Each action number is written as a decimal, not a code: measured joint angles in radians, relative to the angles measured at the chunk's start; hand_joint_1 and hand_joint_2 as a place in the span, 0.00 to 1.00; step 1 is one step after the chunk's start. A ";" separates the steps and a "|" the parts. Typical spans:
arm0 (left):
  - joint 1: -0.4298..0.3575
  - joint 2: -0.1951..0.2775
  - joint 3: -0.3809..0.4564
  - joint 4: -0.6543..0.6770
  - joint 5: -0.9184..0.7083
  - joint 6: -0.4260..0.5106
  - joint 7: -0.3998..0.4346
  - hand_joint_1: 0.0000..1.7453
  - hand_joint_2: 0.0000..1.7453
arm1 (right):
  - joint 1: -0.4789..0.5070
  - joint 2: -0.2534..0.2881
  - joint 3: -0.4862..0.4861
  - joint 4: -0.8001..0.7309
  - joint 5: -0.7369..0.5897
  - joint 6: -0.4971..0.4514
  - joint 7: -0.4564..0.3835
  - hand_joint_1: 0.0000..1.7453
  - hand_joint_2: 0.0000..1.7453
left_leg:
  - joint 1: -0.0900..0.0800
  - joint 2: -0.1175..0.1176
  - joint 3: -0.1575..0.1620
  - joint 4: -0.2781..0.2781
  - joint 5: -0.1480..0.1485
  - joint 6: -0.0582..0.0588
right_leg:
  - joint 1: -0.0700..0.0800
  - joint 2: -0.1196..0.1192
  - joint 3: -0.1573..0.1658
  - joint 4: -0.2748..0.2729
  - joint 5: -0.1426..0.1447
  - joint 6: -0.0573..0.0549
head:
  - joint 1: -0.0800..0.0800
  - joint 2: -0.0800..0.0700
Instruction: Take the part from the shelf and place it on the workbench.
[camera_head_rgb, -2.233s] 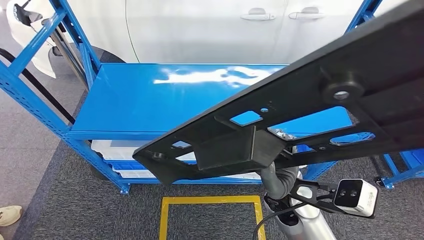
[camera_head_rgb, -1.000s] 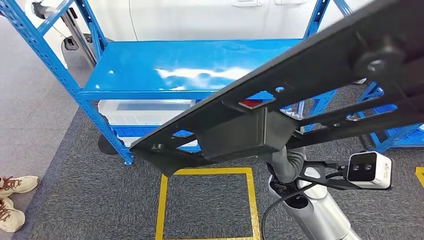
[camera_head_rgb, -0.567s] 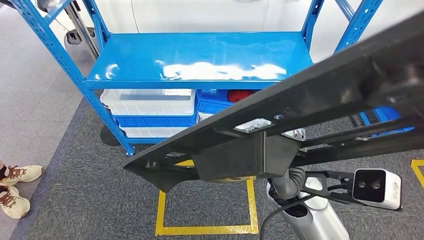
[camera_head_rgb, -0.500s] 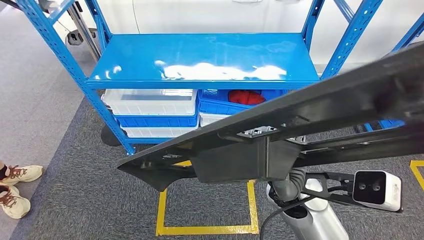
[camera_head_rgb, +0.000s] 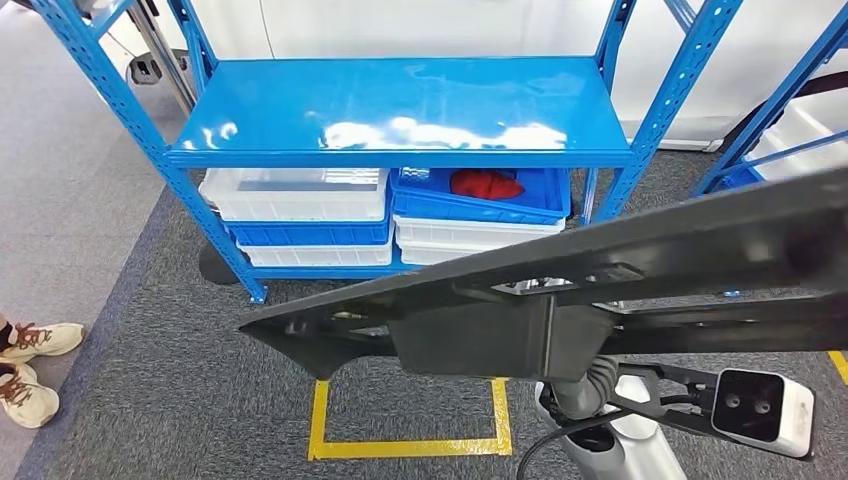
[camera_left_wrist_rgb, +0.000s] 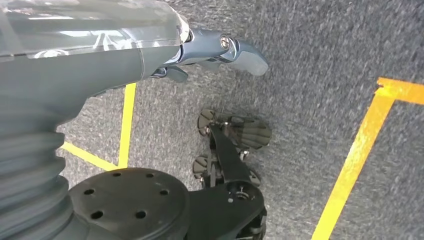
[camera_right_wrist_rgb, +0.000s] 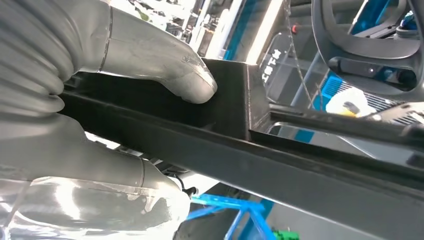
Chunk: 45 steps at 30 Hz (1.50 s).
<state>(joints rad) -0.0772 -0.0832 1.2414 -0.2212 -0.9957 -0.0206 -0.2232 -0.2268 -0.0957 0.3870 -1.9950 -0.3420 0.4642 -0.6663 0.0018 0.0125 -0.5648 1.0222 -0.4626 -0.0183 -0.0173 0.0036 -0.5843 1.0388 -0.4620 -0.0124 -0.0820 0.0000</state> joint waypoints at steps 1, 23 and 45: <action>0.000 0.000 0.000 0.000 0.001 0.000 0.000 0.00 1.00 | 0.004 0.006 -0.005 0.000 0.006 0.005 -0.004 1.00 1.00 | 0.002 -0.001 -0.008 0.021 -0.016 -0.006 | -0.002 0.002 0.000 -0.003 0.003 -0.006 | 0.000 0.000; 0.000 -0.003 -0.003 0.000 -0.006 -0.009 0.003 0.00 1.00 | 0.055 0.025 -0.043 -0.017 0.165 0.026 -0.031 1.00 1.00 | 0.001 0.032 0.020 -0.031 0.007 0.037 | -0.003 -0.002 -0.125 0.221 -0.071 0.036 | 0.000 0.000; -0.011 0.005 -0.009 0.000 -0.006 0.071 -0.082 0.00 1.00 | 0.044 0.043 -0.040 -0.036 0.226 -0.029 -0.030 1.00 1.00 | 0.011 -0.058 0.018 -0.012 -0.009 0.005 | 0.001 0.103 -0.022 -0.011 0.028 0.015 | 0.000 0.000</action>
<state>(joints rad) -0.0878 -0.0783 1.2327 -0.2209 -1.0022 0.0507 -0.3049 -0.1831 -0.0523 0.3468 -2.0312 -0.1163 0.4351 -0.6968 0.0131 -0.0452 -0.5466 1.0102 -0.4719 -0.0130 -0.0162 0.1066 -0.6067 1.0280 -0.4344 0.0024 -0.0817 0.0000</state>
